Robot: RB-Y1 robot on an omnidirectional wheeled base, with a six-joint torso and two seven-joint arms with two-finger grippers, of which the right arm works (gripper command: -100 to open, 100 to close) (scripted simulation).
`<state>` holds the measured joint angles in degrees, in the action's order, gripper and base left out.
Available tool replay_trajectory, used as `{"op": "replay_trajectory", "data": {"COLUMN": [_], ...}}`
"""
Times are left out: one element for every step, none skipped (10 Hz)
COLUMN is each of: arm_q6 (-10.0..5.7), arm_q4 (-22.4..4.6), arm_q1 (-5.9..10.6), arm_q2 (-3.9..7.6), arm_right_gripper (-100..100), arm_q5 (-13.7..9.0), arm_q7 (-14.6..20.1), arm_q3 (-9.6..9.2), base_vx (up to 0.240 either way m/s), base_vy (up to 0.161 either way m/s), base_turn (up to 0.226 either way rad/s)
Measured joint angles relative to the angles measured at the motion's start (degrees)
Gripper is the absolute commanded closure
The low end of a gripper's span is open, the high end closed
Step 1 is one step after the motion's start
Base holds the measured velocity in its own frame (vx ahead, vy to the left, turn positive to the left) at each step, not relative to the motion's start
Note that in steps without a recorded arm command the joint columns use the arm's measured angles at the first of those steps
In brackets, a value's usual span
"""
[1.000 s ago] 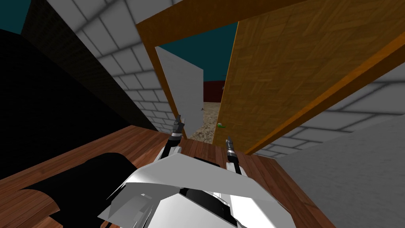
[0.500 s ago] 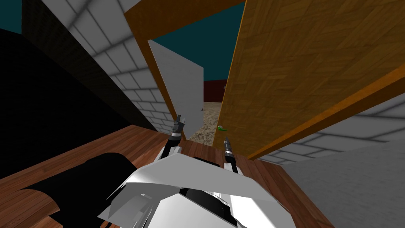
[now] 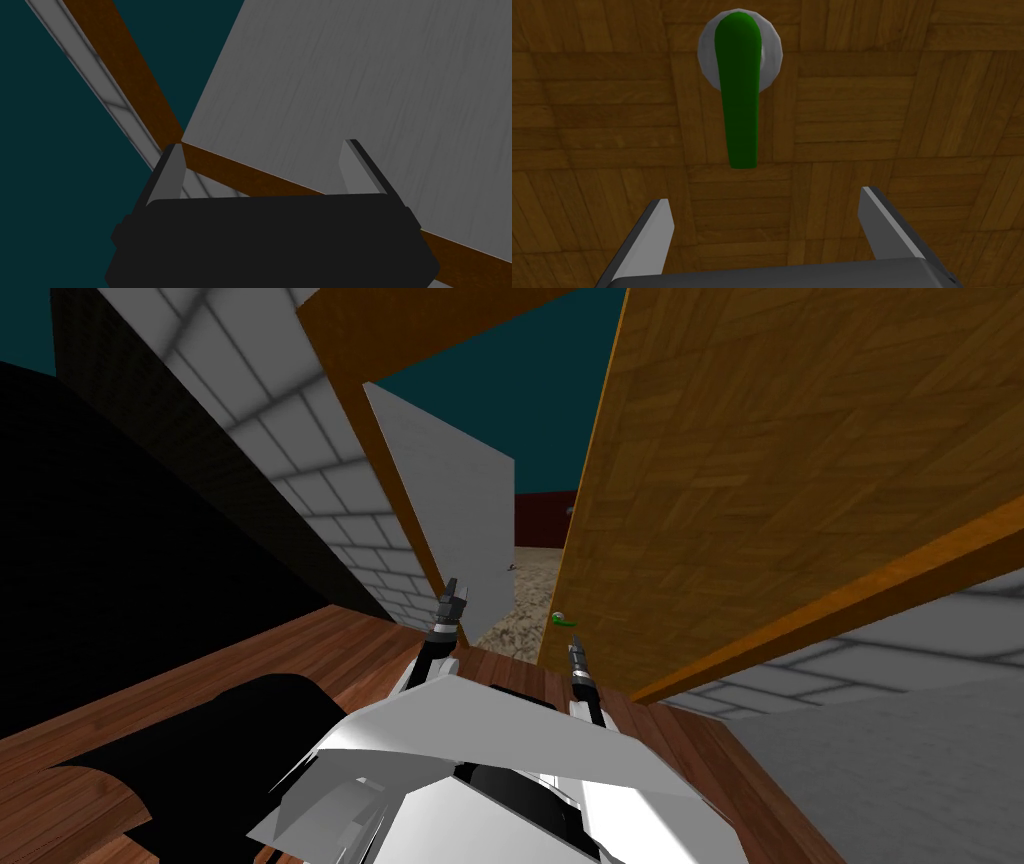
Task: Push the door open
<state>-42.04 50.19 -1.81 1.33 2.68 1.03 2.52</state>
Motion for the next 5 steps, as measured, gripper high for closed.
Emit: {"op": "replay_trajectory", "data": {"arm_q6": [-0.11, -0.14, -0.34, -0.47, -0.82], "arm_q4": [-0.2, -0.4, -0.9, -1.1, -1.8], "arm_q1": [0.12, 0.21, 0.44, 0.57, 0.84], "arm_q2": [0.27, 0.4, 0.37, 0.16, -0.38], "arm_right_gripper": [-100, -100, -100, -100, -100], "arm_q5": [-0.1, -0.1, -0.2, -0.3, -0.4], "arm_q7": [-0.1, -0.1, -0.2, -0.2, -0.3], "arm_q3": [0.11, 0.21, 0.36, 0.47, 0.63], "base_vx": [0.213, 0.206, 0.185, 0.2, 0.184], "base_vy": [-0.015, 0.006, 0.032, 0.015, 0.021], "base_turn": [0.02, 0.02, 0.022, 0.017, 0.024]}}
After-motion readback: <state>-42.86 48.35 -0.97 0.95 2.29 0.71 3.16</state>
